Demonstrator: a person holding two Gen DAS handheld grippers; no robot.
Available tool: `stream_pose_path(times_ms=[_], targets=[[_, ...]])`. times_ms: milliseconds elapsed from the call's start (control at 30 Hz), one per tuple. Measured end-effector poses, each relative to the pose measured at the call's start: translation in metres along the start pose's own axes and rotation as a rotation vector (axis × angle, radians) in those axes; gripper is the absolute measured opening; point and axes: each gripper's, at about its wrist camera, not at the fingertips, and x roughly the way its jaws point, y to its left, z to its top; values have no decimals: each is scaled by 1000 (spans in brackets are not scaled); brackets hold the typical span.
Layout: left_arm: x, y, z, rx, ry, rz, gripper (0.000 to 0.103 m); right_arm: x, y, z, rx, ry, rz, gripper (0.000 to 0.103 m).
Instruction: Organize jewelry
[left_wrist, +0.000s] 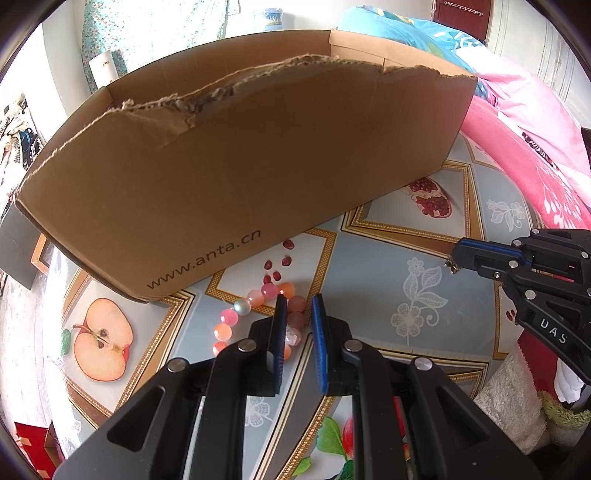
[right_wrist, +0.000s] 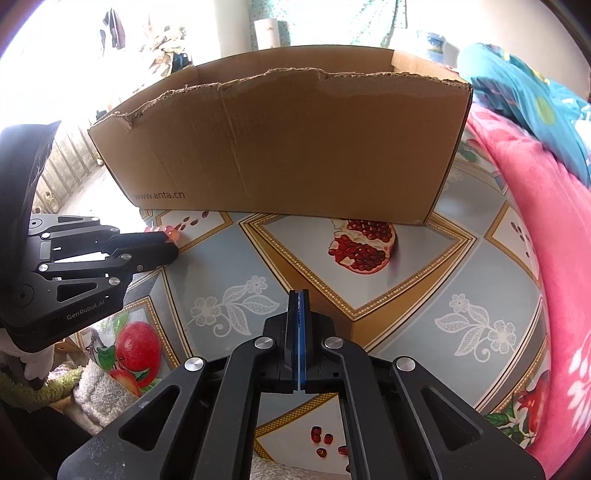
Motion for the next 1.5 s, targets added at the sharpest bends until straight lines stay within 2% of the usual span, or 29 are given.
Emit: stream_pose_path(times_ms=[167, 300, 500, 1000, 1033, 1100, 1200, 1367, 1500], targets=[[0, 0, 0, 0, 0, 1, 13, -1, -10, 0, 30, -2, 13, 3], [0, -1, 0, 0, 0, 1, 13, -4, -16, 1, 50, 0, 22, 12], [0, 0, 0, 1, 0, 0, 13, -4, -14, -2, 52, 6, 26, 18], [1, 0, -1, 2, -3, 3, 13, 8, 20, -4, -73, 28, -91, 17], [1, -1, 0, 1, -3, 4, 13, 8, 20, -2, -68, 36, -92, 17], [1, -1, 0, -1, -4, 3, 13, 8, 23, -1, -67, 50, -98, 5], [0, -2, -1, -3, -6, 2, 13, 8, 27, 3, -72, 60, -109, 5], [-1, 2, -3, -12, -14, -11, 13, 6, 17, 6, 16, 62, -42, 4], [-2, 12, -6, -35, -40, -57, 13, 3, 4, 6, 94, 58, 20, 4]])
